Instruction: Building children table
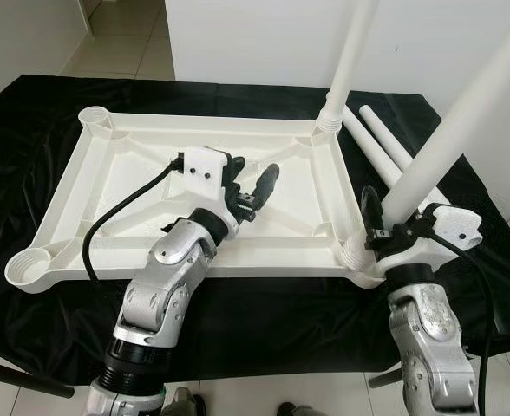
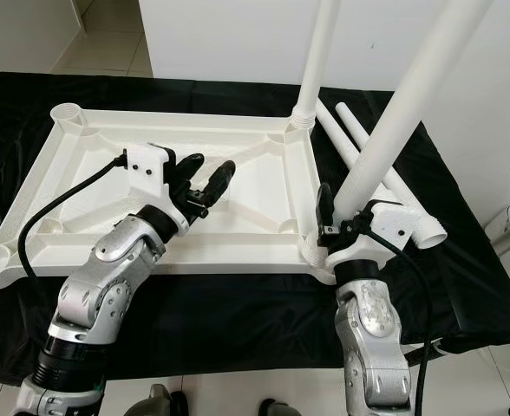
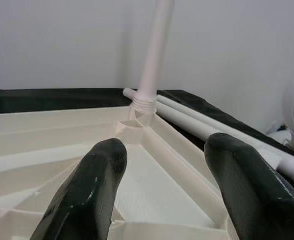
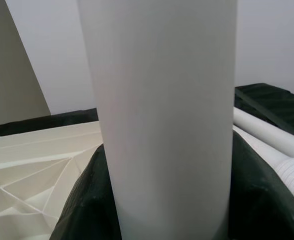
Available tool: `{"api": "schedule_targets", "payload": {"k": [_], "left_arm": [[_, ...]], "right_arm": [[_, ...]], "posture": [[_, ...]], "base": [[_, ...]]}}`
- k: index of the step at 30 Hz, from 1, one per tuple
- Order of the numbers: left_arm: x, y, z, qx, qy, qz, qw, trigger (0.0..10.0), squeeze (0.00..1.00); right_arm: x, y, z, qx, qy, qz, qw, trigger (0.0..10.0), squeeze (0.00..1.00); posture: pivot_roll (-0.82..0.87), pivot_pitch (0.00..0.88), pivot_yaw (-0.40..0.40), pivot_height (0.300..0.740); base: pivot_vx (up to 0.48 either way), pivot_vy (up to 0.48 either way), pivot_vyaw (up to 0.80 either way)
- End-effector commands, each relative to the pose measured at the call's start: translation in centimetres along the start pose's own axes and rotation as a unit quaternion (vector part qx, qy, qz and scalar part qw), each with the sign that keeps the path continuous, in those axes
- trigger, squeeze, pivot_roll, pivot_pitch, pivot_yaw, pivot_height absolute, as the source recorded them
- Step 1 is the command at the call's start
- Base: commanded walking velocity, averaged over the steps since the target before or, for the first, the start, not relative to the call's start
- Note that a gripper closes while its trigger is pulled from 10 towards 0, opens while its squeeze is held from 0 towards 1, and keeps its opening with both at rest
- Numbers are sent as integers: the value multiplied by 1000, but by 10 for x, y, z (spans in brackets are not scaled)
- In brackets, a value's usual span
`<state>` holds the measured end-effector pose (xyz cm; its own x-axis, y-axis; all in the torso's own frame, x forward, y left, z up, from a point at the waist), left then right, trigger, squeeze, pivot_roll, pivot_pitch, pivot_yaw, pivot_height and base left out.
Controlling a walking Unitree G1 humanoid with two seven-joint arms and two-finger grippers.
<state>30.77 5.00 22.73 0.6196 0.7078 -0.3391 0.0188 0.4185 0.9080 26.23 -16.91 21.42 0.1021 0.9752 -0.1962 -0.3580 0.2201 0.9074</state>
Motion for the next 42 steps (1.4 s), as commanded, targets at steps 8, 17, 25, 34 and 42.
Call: {"api": "schedule_targets", "payload": {"k": [8,17,25,34,42], "left_arm": [[-14,-11,-9,44,-89,14,995,10000,0],[-18,-10,-6,41,-93,13,995,10000,0],[-23,-21,-13,68,-112,24,991,10000,0],[-24,-24,-13,78,-115,20,990,10000,0],[-25,-21,-13,73,-114,18,991,10000,0]], "right_arm": [[-13,-1,-8,12,-20,-20,1000,10000,0],[-21,-13,-7,30,-34,-30,999,10000,0],[-19,-20,-4,36,-28,-37,998,10000,0],[-1,-24,-5,23,16,-56,998,10000,0],[3,-34,-26,27,5,-72,997,10000,0]], "posture": [[7,129,-15,740],[6,129,-14,740],[11,130,-22,740],[11,129,-22,740],[9,127,-19,740]], "base": [[0,0,0],[0,0,0],[0,0,0],[0,0,0],[0,0,0]]}}
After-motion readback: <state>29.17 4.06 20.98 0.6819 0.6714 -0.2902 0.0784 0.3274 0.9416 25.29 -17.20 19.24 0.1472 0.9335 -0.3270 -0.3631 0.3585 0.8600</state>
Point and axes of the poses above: a point about 5 cm out from each wrist's last joint towards the gripper, its own z axis pointing out of the wrist towards the gripper, its own y axis along the axis of the wrist's last joint, x = y × z, the point moved 2 cm from there along z, pointing out of the wrist towards the gripper, and after that the axes turned 15 degrees about -z, right-handed, at the moved point
